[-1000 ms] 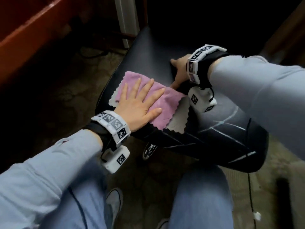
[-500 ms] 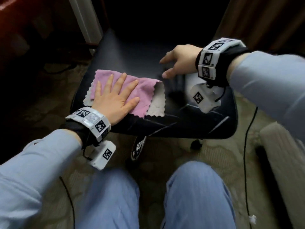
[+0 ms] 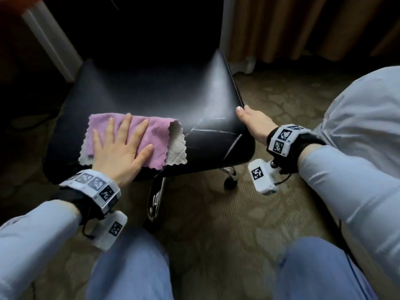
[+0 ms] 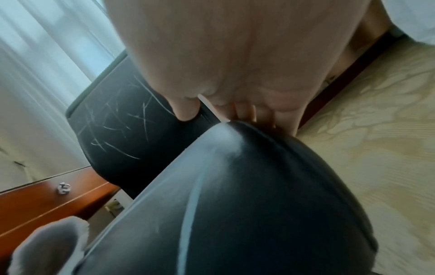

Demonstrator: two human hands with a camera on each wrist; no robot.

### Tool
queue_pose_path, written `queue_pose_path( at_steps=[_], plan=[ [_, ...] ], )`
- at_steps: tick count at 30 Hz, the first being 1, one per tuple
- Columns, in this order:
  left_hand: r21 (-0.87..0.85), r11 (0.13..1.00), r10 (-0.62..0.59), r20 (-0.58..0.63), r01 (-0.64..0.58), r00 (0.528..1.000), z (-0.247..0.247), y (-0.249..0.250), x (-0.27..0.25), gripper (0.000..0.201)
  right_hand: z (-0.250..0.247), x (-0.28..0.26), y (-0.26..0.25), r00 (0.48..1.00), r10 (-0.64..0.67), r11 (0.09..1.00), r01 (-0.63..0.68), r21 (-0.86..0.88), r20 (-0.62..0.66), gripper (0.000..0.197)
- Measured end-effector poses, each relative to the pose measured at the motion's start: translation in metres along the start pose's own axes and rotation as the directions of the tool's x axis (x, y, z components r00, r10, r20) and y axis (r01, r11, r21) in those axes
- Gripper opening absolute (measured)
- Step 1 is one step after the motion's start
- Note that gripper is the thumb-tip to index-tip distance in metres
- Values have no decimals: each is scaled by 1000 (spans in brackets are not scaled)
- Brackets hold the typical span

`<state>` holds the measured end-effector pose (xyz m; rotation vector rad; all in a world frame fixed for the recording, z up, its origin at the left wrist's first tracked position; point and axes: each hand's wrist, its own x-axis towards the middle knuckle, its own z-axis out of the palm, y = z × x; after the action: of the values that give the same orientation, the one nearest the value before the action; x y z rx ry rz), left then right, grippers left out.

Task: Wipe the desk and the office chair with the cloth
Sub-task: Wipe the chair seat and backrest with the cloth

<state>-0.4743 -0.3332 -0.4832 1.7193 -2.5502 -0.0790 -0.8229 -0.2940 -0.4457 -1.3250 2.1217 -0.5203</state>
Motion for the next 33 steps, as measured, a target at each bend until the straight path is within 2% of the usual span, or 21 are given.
queue_pose_path(
  at_steps=[4,7,11,16,19,25,30,33],
  plan=[
    [6,1000,17,-72,-17,997,13,53,3,71,3,8,16,998,-63,993,66,100,-31,63],
    [59,996,71,-98,-66,993,19,79,1,68,4,12,27,994,-96,995,97,17,-60,46],
    [71,995,79,-78,-73,994,12,77,-2,67,-4,5,26,989,-117,993,117,4,-88,47],
    [9,998,-65,-20,65,998,1,103,22,64,-4,-1,15,992,-106,993,102,-57,-68,44],
    [-12,995,-96,0,96,995,-8,120,40,63,-3,-3,12,994,-78,996,74,-55,-70,46],
    [121,991,50,23,-52,998,11,119,-15,69,1,-12,12,997,-60,998,60,-1,-54,50],
    [52,998,25,67,-28,997,-5,129,36,67,-2,-8,13,993,-55,995,63,80,-104,47],
    [58,998,6,34,-8,999,-3,145,41,65,-4,-5,18,994,-30,989,45,144,-104,46]
  ],
)
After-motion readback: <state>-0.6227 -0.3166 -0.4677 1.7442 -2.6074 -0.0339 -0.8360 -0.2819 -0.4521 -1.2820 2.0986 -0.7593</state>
